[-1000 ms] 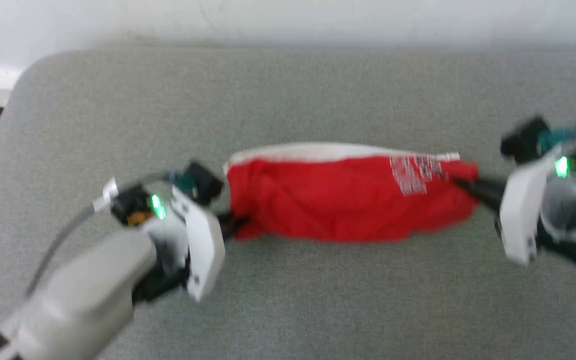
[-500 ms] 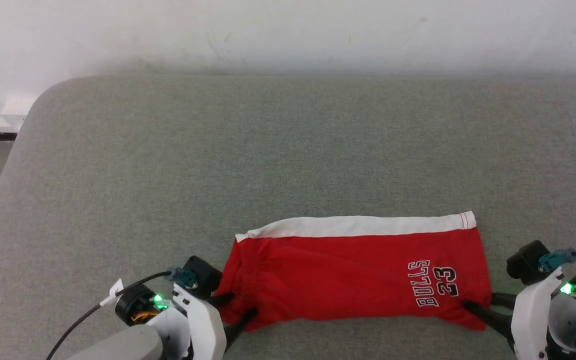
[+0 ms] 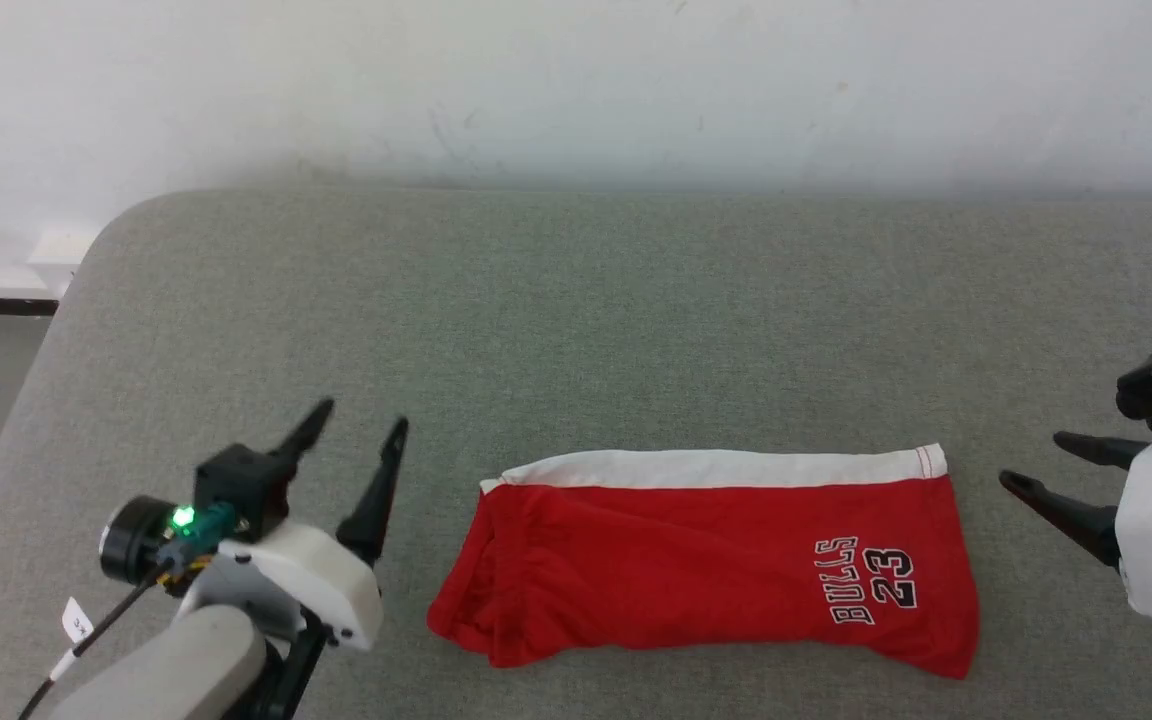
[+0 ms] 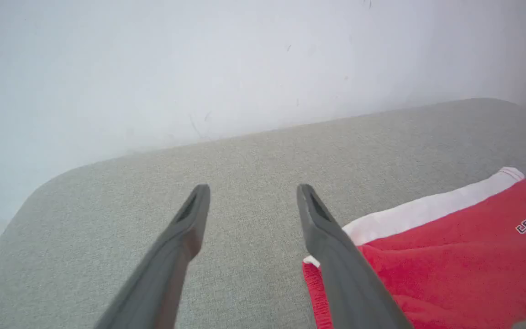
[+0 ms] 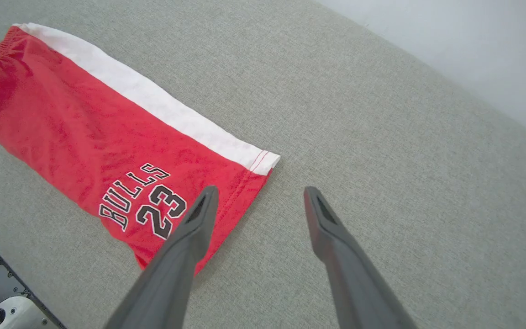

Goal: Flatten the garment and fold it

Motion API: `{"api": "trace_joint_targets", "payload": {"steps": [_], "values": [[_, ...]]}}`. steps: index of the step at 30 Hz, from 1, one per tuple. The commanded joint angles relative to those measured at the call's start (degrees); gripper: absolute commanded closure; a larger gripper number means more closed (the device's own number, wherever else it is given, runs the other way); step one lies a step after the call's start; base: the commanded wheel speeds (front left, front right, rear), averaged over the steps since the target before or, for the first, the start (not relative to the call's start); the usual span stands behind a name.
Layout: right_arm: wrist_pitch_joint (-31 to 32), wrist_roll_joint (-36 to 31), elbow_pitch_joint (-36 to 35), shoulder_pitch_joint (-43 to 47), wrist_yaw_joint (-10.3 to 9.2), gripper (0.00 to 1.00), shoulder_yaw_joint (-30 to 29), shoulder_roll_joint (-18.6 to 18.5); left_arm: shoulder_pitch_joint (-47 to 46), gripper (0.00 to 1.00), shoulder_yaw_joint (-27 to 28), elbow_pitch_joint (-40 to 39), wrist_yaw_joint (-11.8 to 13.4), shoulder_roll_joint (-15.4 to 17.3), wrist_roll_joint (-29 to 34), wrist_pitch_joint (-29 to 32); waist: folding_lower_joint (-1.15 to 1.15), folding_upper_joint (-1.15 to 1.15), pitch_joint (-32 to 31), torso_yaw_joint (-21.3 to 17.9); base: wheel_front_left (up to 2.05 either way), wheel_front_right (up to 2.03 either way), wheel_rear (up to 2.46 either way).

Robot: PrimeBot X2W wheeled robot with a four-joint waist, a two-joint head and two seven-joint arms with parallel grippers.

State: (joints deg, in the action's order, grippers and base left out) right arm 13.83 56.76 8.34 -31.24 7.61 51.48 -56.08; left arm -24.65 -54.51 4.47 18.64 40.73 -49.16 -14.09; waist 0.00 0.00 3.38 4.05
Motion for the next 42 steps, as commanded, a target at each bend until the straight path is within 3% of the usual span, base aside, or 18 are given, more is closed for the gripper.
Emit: {"api": "trace_joint_targets", "payload": {"steps": [1, 6, 9, 15, 24, 25, 26, 27, 36, 42], "values": [[3.01, -0.85, 1.18, 0.23, -0.12, 0.00, -1.59, 1.41, 1.56, 0.00, 3.10, -0.33, 2.48, -1.27, 1.81, -0.74, 0.00, 0.00, 0.19, 0.42, 0.00, 0.00, 0.00], [10.20, -1.44, 6.25, 1.59, -0.12, 0.00, -5.09, 7.00, 5.59, 0.00, 15.31, -3.15, 6.21, -6.64, 12.01, -0.88, 0.00, 0.00, 1.59, 1.29, 0.00, 0.00, 0.00], [12.94, -1.82, 9.39, 2.58, -0.12, 0.00, -6.58, 11.01, 9.71, 0.00, 22.13, -5.30, 6.96, -10.54, 18.57, -0.89, 0.00, 0.00, 2.51, 1.89, 0.00, 0.00, 0.00], [15.35, -2.77, 15.50, 3.91, -0.12, 0.00, -8.33, 17.20, 16.23, 0.00, 31.55, -7.79, 5.22, -17.91, 27.49, -0.90, 0.00, 0.00, 3.73, 2.79, 0.00, 0.00, 0.00], [15.13, -4.94, 21.58, 7.12, -0.12, 0.00, -6.53, 23.53, 24.06, 0.00, 42.89, -9.23, -1.38, -29.20, 39.25, -0.90, 0.00, 0.00, 4.36, 4.03, 0.00, 0.00, 0.00], [14.79, -5.07, 21.64, 7.24, -0.12, 0.29, -6.27, 23.78, 24.54, 0.00, 44.02, -9.43, -2.01, -30.12, 40.11, -0.90, 0.00, 0.00, 4.32, 3.94, 0.00, 0.00, 0.00], [14.05, -5.12, 21.58, 7.29, -0.12, 0.70, -6.24, 23.96, 25.08, 0.00, 44.90, -9.46, -2.70, -30.78, 41.10, -0.90, 0.00, 0.00, 4.25, 3.84, 0.00, 0.00, 0.00], [13.43, -5.13, 21.46, 7.28, -0.12, 1.00, -6.17, 24.05, 25.59, 0.00, 45.56, -9.32, -3.33, -31.31, 42.08, -0.90, 0.00, 0.00, 4.15, 3.71, 0.00, 0.00, 0.00], [7.61, -5.78, 16.92, 4.11, -0.12, 1.00, -6.42, 20.51, 27.59, 0.00, 49.34, -8.80, -7.00, -33.38, 46.69, -0.90, 0.00, 0.00, 2.82, 1.85, 0.00, 0.00, 0.00], [6.42, -5.40, 12.05, 3.33, -0.12, 1.00, -7.88, 15.23, 27.99, 0.00, 50.29, -7.98, -8.47, -34.00, 47.64, -0.91, 0.00, 0.00, 1.61, 0.78, 0.00, 0.00, 0.00]]}}
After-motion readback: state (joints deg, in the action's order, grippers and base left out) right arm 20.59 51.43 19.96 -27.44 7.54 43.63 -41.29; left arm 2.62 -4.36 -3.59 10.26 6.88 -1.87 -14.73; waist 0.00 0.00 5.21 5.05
